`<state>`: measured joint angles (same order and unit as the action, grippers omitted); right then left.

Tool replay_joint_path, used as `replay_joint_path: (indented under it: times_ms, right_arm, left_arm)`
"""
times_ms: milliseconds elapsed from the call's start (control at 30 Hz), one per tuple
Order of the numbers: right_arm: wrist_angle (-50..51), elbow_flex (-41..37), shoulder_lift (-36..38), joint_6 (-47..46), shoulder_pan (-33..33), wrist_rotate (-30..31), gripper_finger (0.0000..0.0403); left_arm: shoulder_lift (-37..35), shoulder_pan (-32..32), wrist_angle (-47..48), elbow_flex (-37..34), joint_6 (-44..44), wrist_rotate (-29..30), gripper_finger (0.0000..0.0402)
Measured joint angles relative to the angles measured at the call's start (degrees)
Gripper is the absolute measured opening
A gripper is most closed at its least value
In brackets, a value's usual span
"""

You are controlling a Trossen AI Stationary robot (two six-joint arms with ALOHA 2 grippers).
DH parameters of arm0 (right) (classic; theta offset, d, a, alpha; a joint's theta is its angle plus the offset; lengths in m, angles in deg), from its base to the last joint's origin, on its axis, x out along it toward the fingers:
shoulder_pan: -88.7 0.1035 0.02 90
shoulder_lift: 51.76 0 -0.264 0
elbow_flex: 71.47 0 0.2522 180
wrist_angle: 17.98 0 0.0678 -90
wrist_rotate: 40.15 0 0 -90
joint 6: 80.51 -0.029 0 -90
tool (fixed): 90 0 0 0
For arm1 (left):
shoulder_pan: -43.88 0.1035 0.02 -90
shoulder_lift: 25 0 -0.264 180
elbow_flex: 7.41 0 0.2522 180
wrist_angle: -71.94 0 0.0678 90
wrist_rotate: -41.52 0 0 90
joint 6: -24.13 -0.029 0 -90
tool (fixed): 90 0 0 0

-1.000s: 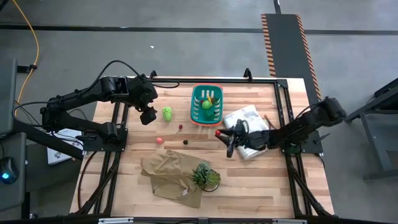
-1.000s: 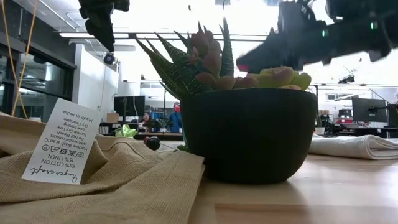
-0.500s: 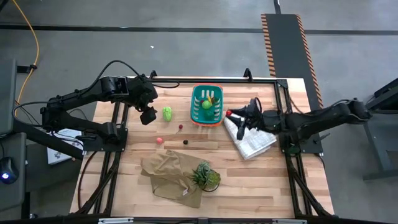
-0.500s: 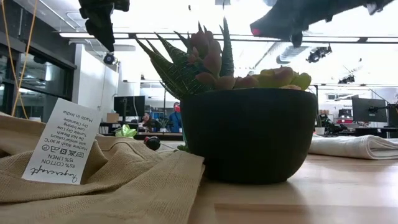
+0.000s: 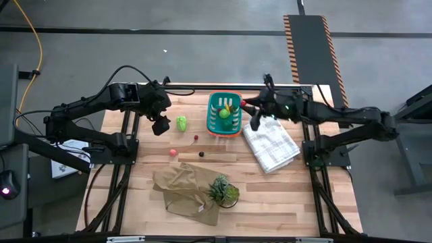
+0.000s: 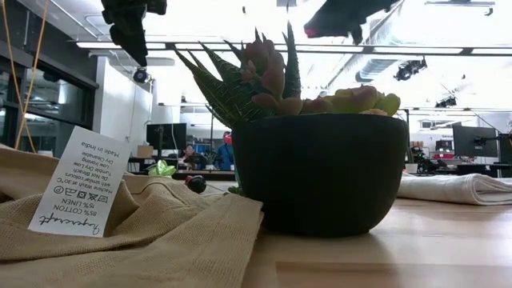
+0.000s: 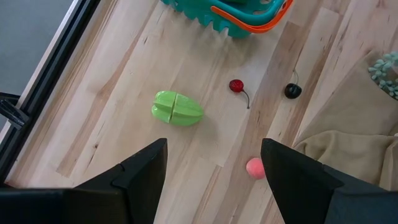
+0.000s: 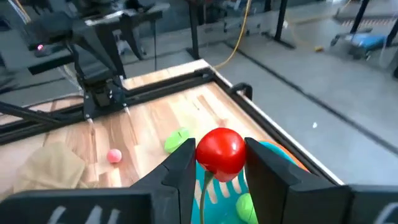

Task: Pick and placing Produce into tupperware
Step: Put the red cherry into the green basket

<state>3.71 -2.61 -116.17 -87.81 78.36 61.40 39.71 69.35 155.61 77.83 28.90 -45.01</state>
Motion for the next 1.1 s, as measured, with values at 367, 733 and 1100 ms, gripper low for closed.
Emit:
replay_joint_path:
  times_ms: [367, 733, 1100]
  right_arm:
    - [18.0, 23.2, -18.4, 1.8, -10.7, -11.5, 0.0103]
    - [30.8, 36.7, -32.4, 0.9, -13.9, -17.0, 0.0103]
    - [35.2, 37.0, -39.1, -1.9, -15.3, -21.3, 0.0103]
  left_arm:
    - [0.0, 0.0, 0.0, 0.0, 0.0, 0.0, 0.0248]
    - [0.0, 0.0, 0.0, 0.0, 0.0, 0.0, 0.0248]
    - [0.0, 0.0, 0.0, 0.0, 0.0, 0.0, 0.0248]
